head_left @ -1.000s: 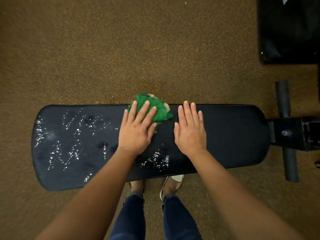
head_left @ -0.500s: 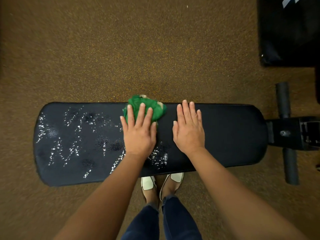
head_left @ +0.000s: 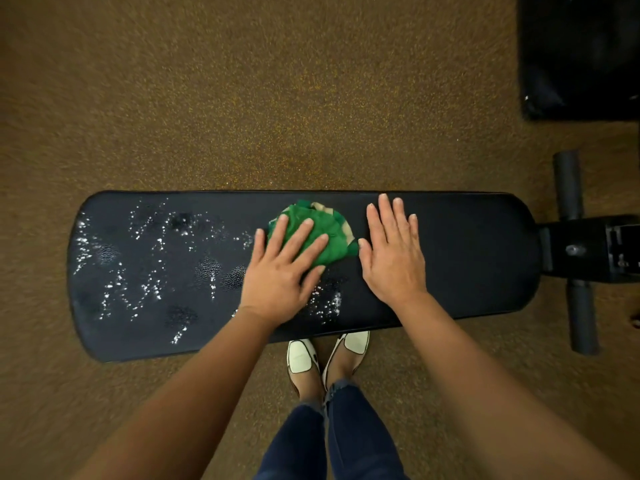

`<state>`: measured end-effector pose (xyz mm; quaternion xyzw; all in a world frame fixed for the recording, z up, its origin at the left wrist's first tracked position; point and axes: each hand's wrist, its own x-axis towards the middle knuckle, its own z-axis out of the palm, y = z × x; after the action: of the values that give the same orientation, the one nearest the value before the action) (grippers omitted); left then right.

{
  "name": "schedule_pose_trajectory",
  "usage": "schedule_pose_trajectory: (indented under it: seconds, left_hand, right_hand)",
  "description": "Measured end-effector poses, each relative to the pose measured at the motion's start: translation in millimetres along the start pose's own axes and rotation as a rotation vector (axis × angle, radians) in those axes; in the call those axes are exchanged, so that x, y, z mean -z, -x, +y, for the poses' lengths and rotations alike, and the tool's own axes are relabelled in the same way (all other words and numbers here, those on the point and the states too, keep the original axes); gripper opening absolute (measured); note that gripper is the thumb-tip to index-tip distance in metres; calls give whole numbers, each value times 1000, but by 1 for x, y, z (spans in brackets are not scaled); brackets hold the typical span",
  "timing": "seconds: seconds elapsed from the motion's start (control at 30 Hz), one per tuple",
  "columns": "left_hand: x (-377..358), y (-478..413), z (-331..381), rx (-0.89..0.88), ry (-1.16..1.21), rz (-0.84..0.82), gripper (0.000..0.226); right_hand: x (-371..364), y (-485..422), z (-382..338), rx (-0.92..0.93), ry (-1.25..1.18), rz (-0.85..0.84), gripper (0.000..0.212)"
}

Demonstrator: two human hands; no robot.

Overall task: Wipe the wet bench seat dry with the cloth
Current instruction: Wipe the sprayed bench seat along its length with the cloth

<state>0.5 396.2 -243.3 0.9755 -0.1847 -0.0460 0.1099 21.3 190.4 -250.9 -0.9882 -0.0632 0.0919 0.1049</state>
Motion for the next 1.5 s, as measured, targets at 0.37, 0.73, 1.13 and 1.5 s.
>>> schedule_pose_trajectory:
  seconds: [0.37, 0.73, 1.13, 1.5]
  left_hand:
    - [-8, 24, 26, -45, 46, -8, 46]
    - [-9, 24, 28, -18, 45, -18, 47]
    - [-7, 37, 15, -80, 49, -41, 46]
    - [-20, 58, 59, 60, 69, -50, 52]
  right_hand:
    - [-2, 11, 0, -54, -19, 18, 58]
    - [-1, 12, 1, -44, -2, 32, 58]
    - [-1, 12, 0, -46, 11, 16, 59]
    - [-1, 15, 1, -47, 43, -18, 59]
